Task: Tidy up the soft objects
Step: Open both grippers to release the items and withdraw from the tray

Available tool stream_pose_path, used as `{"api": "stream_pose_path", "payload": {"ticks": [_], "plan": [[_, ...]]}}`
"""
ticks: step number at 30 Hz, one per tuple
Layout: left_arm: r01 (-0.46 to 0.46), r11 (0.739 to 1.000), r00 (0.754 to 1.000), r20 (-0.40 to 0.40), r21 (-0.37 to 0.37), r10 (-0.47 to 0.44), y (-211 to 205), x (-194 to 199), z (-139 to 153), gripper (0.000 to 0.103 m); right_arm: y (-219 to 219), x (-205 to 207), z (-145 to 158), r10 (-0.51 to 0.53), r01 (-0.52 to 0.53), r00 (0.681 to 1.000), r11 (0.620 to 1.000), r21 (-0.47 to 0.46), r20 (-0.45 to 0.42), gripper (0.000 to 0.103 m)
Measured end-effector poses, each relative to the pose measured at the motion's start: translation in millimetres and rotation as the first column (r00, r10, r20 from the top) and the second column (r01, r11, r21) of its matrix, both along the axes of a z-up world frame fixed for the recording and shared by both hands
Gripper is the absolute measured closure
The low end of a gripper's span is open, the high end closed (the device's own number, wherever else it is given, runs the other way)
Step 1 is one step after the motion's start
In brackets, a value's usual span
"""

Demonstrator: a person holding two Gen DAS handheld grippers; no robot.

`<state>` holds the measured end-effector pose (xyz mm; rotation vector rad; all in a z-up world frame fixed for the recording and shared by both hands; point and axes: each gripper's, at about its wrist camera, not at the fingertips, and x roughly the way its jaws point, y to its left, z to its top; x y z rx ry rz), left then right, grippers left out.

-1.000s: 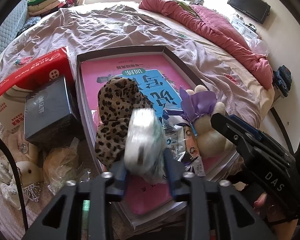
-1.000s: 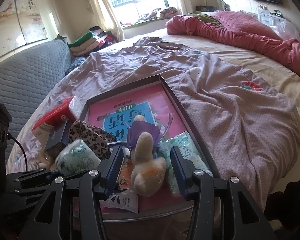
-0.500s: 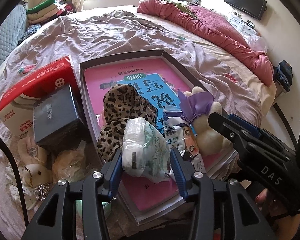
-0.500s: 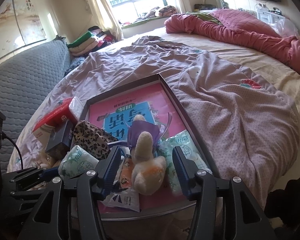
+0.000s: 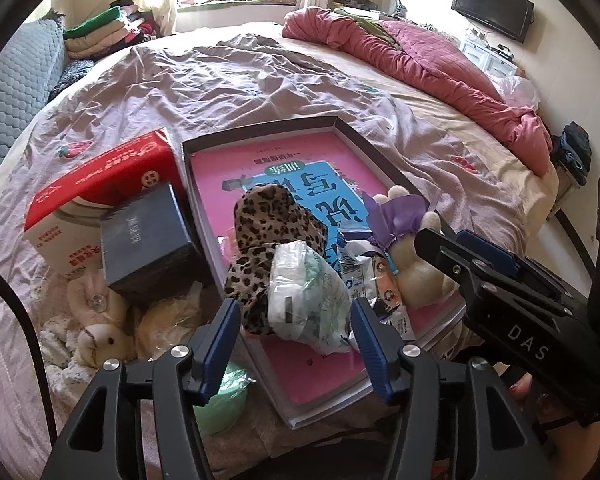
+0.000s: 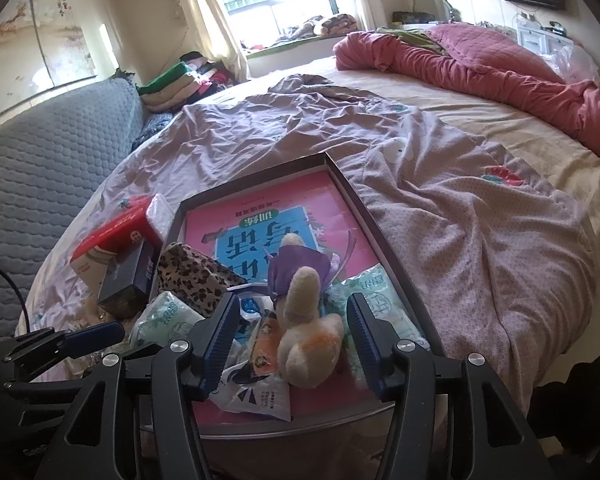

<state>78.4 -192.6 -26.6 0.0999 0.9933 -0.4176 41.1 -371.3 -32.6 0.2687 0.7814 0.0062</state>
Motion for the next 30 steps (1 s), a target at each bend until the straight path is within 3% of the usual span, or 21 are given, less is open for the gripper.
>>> {"api": "stream_pose_path", "payload": {"ticks": [18, 22, 30], "plan": [[0.005, 1.0, 0.998, 0.055, 0.028, -0.007, 8, -21, 23, 0.035, 8, -6, 20, -0.008, 0.008, 1.0, 0.999, -0.037, 0.016, 0.042], [-0.009, 1.0, 0.998, 0.066, 0.023, 0.007, 14, -24, 30, 0.032, 10, -8, 28, -0.011, 0.012, 0.999, 0.998, -0.054, 0.03, 0.034], [-0.045, 0.999, 0.995, 0.089, -0.005, 0.045, 32, -27, 46, 0.029, 18, -13, 47, 0.001, 0.003, 0.998, 0.997, -0.074, 0.061, 0.033]]}}
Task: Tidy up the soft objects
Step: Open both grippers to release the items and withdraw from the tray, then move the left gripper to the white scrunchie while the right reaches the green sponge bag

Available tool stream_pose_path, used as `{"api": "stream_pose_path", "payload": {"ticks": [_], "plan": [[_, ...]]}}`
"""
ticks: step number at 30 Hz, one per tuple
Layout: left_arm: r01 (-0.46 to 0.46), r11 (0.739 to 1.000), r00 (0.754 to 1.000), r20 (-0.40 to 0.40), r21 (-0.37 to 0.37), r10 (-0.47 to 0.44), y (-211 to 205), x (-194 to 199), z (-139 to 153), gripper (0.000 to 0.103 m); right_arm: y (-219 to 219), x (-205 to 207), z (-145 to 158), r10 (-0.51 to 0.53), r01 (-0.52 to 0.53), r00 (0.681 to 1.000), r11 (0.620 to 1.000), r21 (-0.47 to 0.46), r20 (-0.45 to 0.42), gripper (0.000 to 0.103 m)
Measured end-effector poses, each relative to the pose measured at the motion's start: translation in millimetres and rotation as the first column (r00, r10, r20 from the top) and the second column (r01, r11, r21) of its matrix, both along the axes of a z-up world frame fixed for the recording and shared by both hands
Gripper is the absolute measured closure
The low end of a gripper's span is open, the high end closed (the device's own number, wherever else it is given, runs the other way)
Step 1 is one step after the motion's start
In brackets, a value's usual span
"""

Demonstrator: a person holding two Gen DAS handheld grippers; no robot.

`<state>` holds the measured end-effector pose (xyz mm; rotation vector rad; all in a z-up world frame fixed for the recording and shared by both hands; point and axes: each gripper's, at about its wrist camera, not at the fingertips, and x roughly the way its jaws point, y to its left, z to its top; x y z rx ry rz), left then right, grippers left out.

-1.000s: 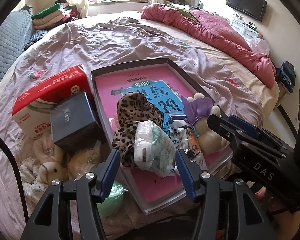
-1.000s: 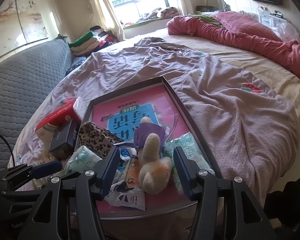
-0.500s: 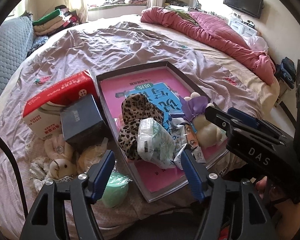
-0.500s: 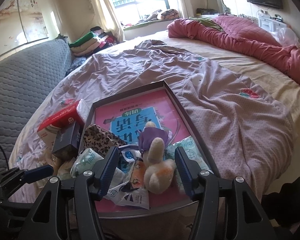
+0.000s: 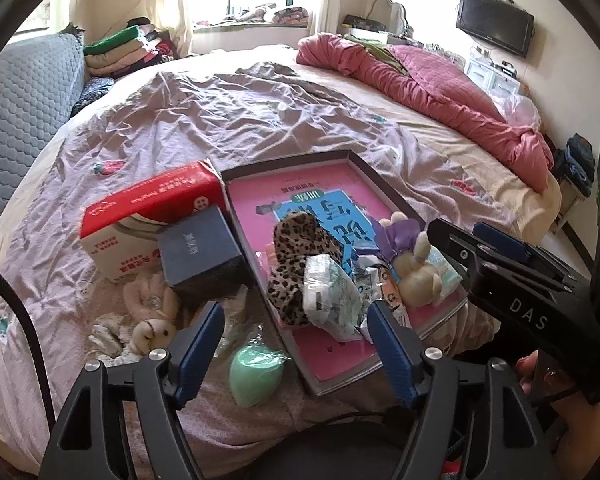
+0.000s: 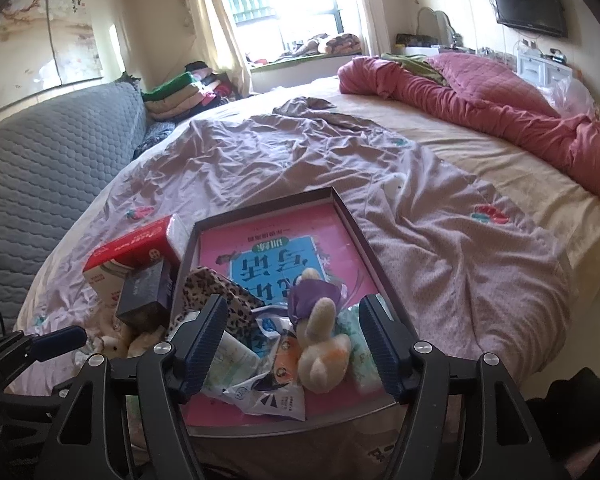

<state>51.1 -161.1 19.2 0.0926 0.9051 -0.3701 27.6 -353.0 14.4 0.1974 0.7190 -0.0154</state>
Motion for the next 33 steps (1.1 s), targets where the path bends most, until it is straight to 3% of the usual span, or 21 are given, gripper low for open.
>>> {"api": "stream_pose_path", "payload": {"ticks": [17, 25, 33], "plan": [[-0.128, 0.992, 0.991, 0.031, 0.003, 0.128, 60, 6, 25, 0.028, 27, -8, 34, 0.076, -0.074, 0.996, 0.997, -0.029, 0.053, 0.032], [-0.235, 0.972, 0.97, 0.064, 0.001, 0.234, 113, 11, 43, 0.028, 40, -10, 45, 0.11, -0.108, 0.992, 0.994, -0.031, 0.067, 0.031], [-0.298, 0.954, 0.953, 0.057, -0.012, 0.298, 150, 14, 41, 0.028, 61, -12, 48, 0.18, -0.177, 0.982, 0.983, -0.056, 0.061, 0.031]]}}
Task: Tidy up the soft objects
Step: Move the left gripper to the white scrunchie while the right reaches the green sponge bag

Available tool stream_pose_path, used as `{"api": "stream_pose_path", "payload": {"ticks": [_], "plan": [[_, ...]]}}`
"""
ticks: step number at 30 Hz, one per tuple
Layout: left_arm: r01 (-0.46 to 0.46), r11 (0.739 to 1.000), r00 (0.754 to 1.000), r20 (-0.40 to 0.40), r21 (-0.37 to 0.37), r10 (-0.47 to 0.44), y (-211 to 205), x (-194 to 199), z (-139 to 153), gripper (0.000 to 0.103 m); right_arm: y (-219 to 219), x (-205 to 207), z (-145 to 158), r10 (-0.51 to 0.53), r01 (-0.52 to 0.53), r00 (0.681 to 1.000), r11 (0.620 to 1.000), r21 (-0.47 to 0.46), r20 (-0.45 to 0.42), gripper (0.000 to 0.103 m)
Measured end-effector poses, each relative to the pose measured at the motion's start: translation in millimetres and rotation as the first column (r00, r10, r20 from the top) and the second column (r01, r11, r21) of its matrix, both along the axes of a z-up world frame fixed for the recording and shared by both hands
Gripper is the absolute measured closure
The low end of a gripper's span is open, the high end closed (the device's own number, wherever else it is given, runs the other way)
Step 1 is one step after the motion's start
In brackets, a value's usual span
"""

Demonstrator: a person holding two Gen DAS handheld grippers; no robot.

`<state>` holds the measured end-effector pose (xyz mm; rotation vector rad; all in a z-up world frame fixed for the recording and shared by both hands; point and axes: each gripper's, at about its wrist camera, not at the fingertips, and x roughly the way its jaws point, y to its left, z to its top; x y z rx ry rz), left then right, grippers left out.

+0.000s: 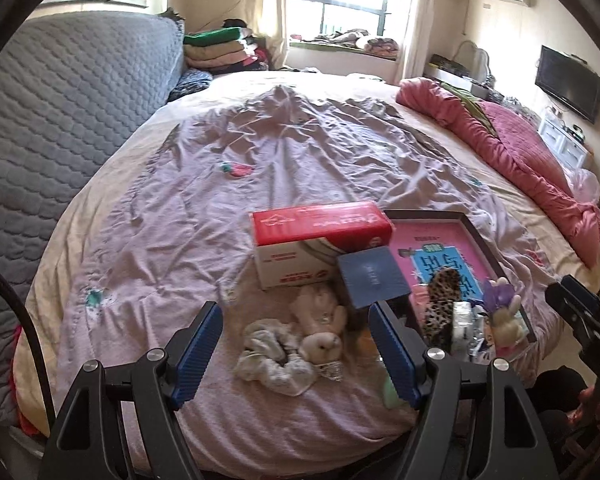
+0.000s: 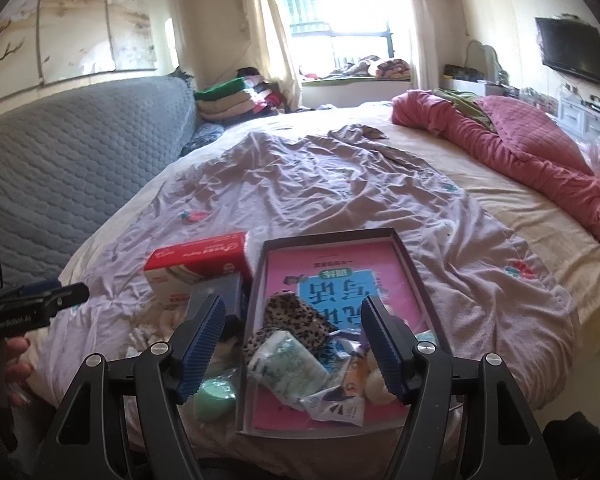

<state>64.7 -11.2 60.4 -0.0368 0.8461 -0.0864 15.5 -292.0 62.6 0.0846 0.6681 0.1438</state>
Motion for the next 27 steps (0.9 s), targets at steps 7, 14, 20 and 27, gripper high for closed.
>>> {"api": "stream_pose_path", "payload": {"ticks": [7, 14, 20, 27], "plan": [[-0.035, 0.999, 0.999, -0.032, -0.01, 0.035, 18, 1, -18, 0.028, 29, -5, -9, 0.097, -0.098, 0.995, 0.993, -0.066, -0.023, 0.03], [-0.058, 0.998, 0.995, -0.084, -0.004, 0.057, 29, 4, -49, 0.028, 71, -11, -37, 0.269, -0.279, 0.96, 0.945, -0.169, -0.083, 0.03], [-0.052, 0.999, 0.992, -0.12, -0.016, 0.049, 29, 7, -74, 0.028, 96, -7, -74, 0.353, -0.389, 0.916, 0.897, -0.21, -0.188, 0.029], [-0.06, 0.997, 0.984, -0.173, -0.042, 0.052, 32, 11, -101, 0.028, 113, -3, -96, 0.4, -0.458, 0.882, 0.85, -0.259, -0.247, 0.028]]}}
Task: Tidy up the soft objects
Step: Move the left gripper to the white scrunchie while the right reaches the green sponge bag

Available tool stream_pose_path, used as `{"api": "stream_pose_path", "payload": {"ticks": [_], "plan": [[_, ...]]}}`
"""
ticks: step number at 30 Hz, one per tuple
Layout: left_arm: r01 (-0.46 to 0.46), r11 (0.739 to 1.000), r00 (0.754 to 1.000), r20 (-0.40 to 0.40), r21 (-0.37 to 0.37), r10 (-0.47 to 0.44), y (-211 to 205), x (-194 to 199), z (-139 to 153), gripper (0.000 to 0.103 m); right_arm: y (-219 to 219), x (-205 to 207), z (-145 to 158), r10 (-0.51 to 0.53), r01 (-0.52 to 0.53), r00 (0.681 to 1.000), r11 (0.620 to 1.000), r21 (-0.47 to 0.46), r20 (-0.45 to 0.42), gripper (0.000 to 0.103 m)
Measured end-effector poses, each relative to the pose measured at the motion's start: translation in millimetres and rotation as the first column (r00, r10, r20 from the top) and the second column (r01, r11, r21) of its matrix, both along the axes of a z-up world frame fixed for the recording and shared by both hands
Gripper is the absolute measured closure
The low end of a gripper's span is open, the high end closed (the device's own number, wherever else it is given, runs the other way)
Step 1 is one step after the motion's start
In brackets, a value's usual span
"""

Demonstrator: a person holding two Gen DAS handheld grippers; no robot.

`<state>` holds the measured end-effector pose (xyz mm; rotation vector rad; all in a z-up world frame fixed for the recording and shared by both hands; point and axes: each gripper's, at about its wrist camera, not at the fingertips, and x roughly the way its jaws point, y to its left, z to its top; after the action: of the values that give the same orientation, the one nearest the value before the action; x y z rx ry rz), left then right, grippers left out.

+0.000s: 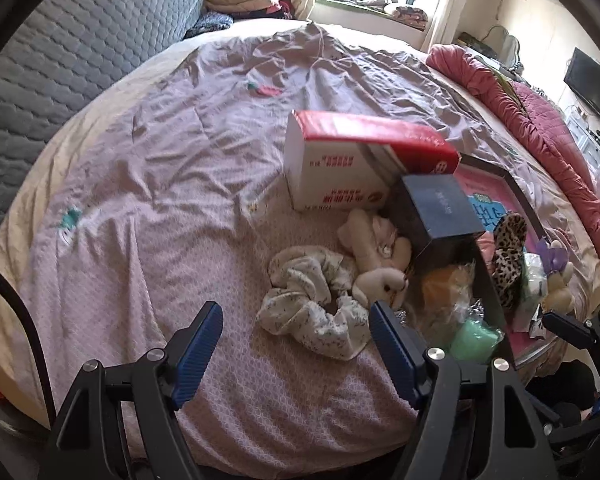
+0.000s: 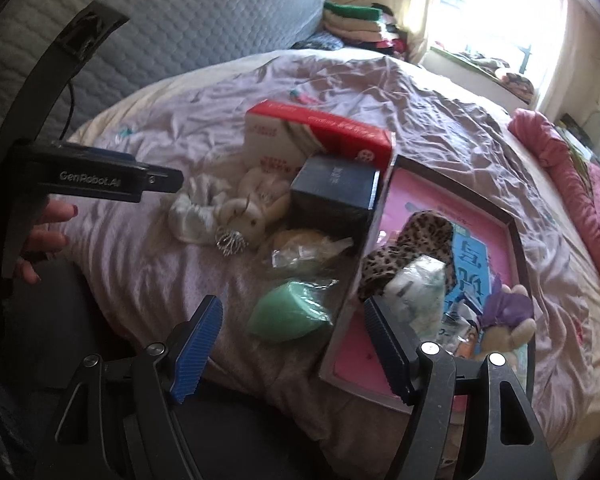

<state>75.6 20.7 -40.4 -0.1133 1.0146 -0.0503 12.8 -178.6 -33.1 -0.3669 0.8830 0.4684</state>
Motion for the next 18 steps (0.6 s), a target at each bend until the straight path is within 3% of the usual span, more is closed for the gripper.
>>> {"api": "stream_pose_path", "payload": {"ticks": [18], "plan": [[-0.025, 0.999, 0.999, -0.038, -0.046, 0.024, 13, 8, -24, 0.028, 32, 18, -47, 0.084, -0.082, 0.996, 0.968, -0.237, -0.002, 0.028]]}}
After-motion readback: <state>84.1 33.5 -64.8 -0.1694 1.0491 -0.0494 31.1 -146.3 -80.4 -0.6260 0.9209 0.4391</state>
